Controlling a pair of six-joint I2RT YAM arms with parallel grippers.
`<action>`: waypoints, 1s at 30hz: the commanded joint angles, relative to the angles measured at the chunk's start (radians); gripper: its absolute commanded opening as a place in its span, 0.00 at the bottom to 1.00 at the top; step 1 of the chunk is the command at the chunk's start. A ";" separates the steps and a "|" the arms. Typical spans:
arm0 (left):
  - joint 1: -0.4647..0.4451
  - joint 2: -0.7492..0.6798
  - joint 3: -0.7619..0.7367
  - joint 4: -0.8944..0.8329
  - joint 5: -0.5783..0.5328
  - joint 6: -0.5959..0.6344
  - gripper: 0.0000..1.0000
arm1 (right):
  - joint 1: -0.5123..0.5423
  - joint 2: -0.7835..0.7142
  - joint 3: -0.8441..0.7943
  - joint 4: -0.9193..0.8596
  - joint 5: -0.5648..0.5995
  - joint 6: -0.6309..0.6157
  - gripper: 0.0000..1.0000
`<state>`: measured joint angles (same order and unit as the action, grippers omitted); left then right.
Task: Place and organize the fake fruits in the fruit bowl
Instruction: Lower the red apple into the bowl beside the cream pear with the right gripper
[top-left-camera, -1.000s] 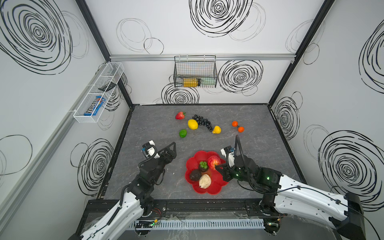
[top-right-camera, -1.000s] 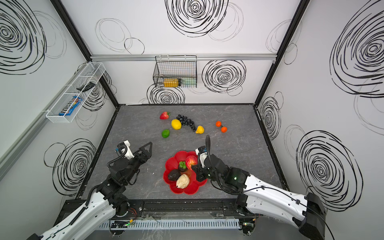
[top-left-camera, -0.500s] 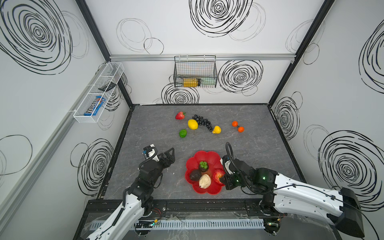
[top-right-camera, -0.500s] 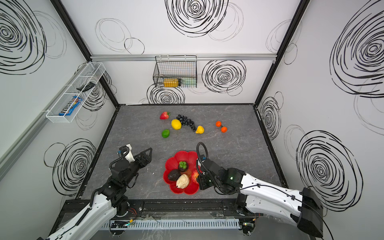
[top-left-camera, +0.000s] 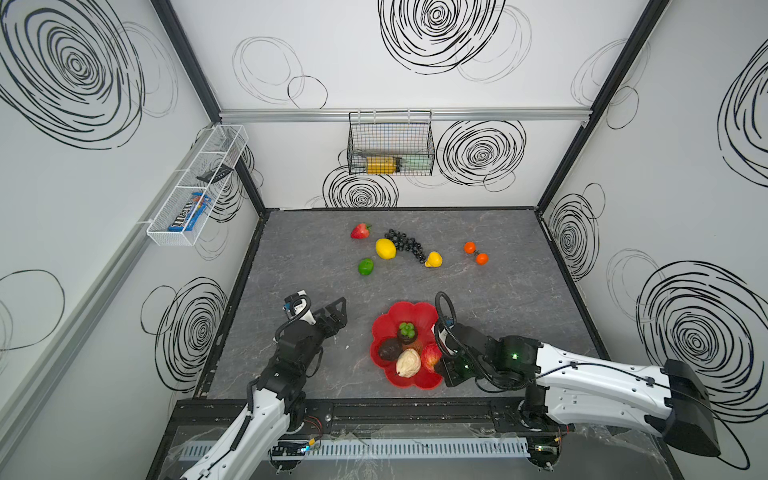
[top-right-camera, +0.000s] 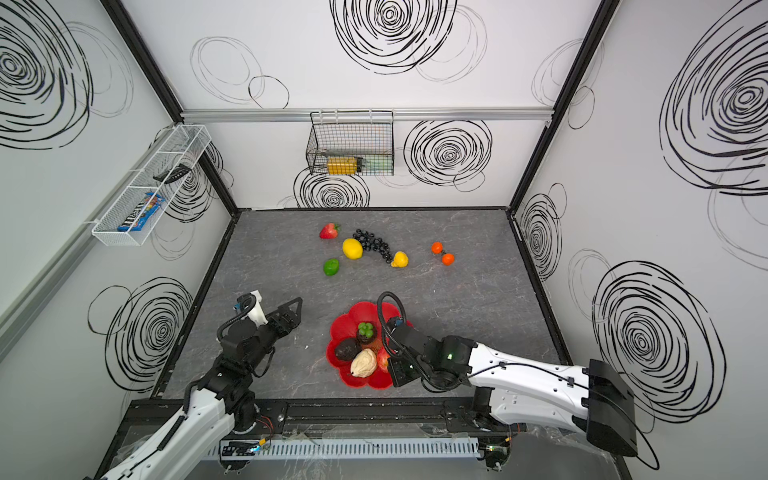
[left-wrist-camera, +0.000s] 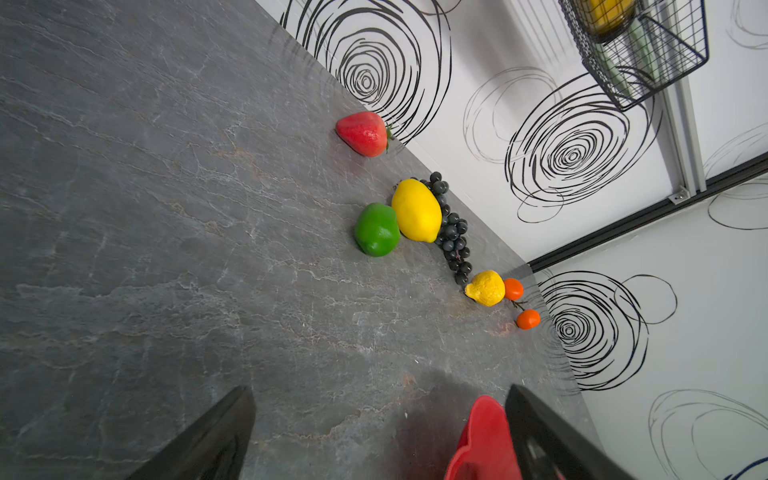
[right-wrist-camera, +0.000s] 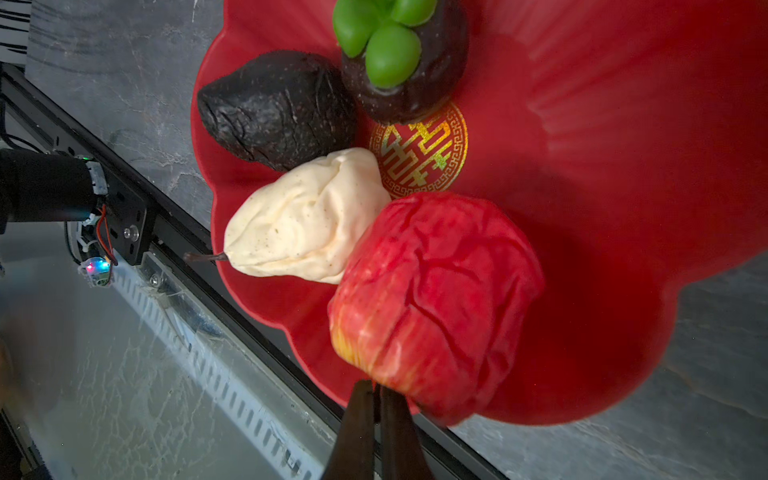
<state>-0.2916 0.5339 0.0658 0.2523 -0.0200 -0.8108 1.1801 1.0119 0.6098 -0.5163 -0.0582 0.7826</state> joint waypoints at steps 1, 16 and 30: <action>0.014 -0.002 -0.017 0.061 0.021 0.001 0.98 | 0.020 0.021 0.034 0.015 0.002 0.016 0.08; 0.033 0.009 -0.024 0.073 0.040 -0.005 0.98 | 0.032 0.117 0.059 0.039 -0.050 0.020 0.11; 0.045 0.021 -0.026 0.082 0.054 -0.008 0.98 | 0.032 0.119 0.094 0.017 -0.018 0.000 0.25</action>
<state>-0.2577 0.5518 0.0536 0.2729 0.0261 -0.8143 1.2026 1.1374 0.6682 -0.4820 -0.0982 0.7849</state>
